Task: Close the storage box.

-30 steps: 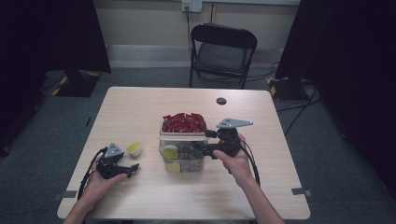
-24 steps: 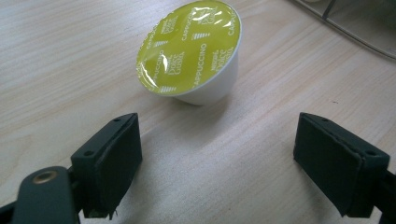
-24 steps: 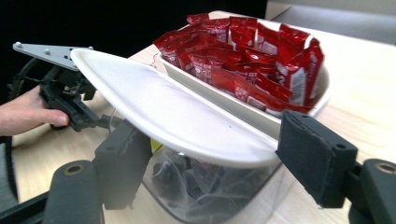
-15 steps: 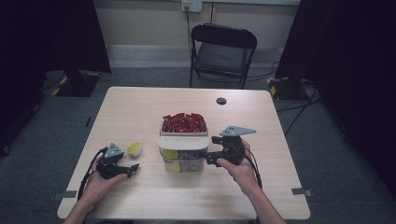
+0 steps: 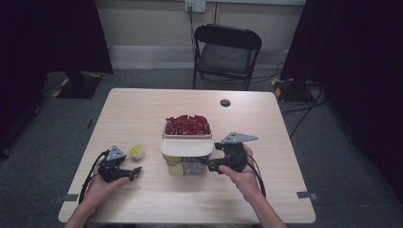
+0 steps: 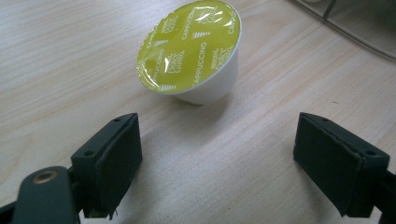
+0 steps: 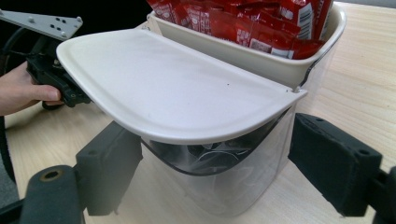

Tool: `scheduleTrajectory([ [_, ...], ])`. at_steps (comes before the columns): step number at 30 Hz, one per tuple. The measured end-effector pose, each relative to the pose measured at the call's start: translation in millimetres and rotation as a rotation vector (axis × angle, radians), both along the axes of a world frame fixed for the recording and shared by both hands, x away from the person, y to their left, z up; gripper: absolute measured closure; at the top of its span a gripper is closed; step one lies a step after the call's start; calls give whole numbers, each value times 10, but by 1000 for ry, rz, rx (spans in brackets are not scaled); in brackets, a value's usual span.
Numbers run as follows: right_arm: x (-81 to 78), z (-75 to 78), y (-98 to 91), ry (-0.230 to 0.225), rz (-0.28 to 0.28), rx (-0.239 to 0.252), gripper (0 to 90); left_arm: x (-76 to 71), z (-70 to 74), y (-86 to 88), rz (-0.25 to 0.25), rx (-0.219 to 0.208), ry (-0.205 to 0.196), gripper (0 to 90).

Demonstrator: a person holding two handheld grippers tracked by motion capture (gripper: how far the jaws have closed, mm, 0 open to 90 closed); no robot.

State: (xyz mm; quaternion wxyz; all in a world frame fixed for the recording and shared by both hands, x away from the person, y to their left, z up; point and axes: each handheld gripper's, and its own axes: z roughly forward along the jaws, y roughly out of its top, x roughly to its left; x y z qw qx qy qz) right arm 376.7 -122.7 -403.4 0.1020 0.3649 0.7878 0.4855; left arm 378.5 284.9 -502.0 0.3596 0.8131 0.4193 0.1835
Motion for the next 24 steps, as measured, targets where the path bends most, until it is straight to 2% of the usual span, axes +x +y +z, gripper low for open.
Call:
scheduleTrajectory([
  [3,-3,-40,11,2,-1,-17,164,0,0,0,0,0,0,149],
  [15,-20,-202,40,32,-1,-35,164,0,0,0,0,0,0,149],
  [20,-9,-276,36,62,-4,-24,157,0,0,-1,1,-1,0,149],
  [24,-19,-291,47,59,4,-32,164,0,0,-1,0,0,0,149],
])
